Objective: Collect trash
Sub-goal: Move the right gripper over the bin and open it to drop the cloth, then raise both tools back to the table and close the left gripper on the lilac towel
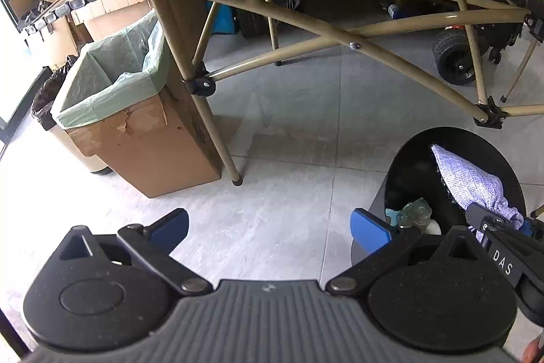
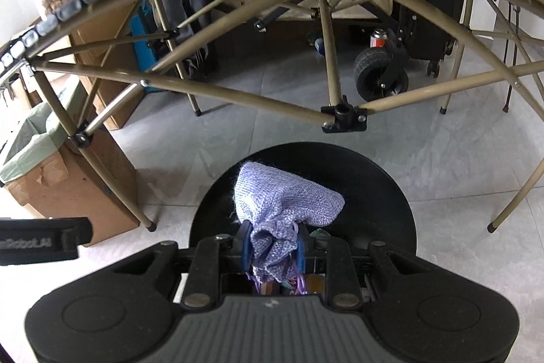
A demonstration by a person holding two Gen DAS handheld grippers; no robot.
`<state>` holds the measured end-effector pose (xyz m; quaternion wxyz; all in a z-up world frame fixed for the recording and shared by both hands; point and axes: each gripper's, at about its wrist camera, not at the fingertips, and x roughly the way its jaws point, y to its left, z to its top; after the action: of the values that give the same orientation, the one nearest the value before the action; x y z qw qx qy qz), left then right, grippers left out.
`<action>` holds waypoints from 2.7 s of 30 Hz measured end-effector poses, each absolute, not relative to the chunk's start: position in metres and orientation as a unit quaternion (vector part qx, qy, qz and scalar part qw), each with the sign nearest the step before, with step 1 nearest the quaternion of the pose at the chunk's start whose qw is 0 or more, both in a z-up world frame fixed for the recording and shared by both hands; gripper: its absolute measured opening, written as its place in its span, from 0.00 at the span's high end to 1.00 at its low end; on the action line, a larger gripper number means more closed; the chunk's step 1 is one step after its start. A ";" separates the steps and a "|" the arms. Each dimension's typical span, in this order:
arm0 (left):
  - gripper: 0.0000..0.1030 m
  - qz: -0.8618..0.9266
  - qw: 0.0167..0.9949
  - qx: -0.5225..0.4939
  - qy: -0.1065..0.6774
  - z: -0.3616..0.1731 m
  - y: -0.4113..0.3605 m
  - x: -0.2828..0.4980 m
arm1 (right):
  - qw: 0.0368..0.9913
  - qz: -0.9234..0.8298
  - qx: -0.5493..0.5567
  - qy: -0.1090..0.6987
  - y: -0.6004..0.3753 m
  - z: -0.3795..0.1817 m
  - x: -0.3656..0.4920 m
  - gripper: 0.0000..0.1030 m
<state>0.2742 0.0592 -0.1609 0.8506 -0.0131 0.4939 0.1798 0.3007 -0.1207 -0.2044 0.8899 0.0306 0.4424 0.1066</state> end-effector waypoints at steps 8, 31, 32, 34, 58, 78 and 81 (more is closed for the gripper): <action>0.00 0.174 0.850 -0.013 0.497 -0.163 0.054 0.275 | 0.889 0.108 0.031 0.443 -0.122 -0.206 0.301 0.77; 0.00 0.175 0.850 -0.017 0.497 -0.164 0.053 0.276 | 0.875 0.084 0.015 0.477 -0.125 -0.214 0.307 0.05; 0.00 0.176 0.850 -0.017 0.497 -0.163 0.053 0.276 | 0.875 0.083 0.014 0.477 -0.125 -0.214 0.307 0.05; 0.00 0.177 0.851 -0.020 0.494 -0.161 0.053 0.275 | 0.875 0.081 0.015 0.477 -0.127 -0.212 0.307 0.04; 0.00 0.122 0.929 -0.046 0.345 -0.080 0.013 0.239 | 0.939 0.063 0.050 0.334 -0.217 -0.095 0.248 0.00; 0.00 0.050 0.952 0.008 0.303 -0.040 -0.062 0.274 | 0.976 0.020 0.142 0.165 -0.300 -0.029 0.255 0.00; 0.00 0.018 0.948 0.012 0.318 -0.036 -0.080 0.295 | 0.977 0.008 0.153 0.149 -0.311 -0.032 0.267 0.00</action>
<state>0.2950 -0.0797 -0.0359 0.9477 0.0116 0.3183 0.0184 0.2666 -0.3110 -0.0324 0.9769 0.1527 0.1491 0.0079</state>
